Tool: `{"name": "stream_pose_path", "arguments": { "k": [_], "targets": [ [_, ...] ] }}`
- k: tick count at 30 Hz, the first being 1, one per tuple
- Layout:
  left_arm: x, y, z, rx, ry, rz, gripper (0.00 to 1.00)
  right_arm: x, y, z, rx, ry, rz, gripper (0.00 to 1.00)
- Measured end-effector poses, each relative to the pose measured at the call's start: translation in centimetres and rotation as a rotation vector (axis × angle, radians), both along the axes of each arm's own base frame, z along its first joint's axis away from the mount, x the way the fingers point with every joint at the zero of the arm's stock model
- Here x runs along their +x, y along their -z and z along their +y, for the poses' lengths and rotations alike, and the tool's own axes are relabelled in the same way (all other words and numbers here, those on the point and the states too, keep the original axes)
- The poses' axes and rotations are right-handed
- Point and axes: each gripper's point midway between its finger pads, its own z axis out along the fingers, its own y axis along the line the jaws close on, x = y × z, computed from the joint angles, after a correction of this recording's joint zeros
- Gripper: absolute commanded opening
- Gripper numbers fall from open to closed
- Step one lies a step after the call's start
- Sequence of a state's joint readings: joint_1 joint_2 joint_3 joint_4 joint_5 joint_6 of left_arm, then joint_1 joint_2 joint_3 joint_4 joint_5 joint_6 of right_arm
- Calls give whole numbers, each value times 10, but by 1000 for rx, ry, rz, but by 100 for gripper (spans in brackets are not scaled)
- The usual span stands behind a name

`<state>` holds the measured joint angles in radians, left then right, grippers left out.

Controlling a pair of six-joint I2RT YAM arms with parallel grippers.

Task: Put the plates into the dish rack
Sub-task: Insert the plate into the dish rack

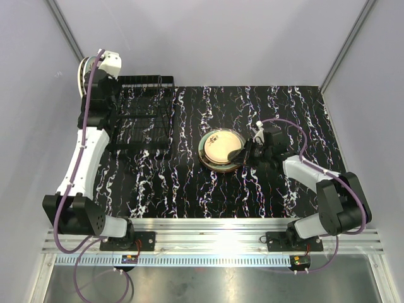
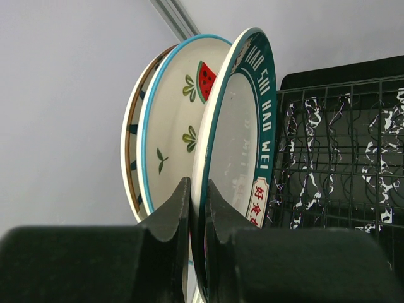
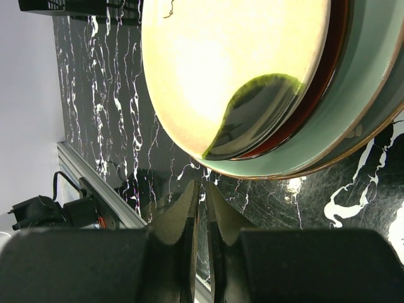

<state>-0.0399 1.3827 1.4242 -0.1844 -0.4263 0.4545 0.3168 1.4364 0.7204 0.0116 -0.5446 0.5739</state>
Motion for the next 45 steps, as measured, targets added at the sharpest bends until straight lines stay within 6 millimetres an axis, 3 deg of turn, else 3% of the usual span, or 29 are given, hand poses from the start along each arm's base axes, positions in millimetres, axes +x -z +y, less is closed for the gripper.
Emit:
{"name": "stream_pose_path", "arguments": {
  "k": [19, 45],
  "targets": [
    [11, 11, 2, 3, -16, 27, 0, 1, 3, 0, 12, -5, 14, 15],
    [11, 11, 11, 26, -66, 31, 28, 2, 3, 0, 17, -3, 15, 15]
  ]
}}
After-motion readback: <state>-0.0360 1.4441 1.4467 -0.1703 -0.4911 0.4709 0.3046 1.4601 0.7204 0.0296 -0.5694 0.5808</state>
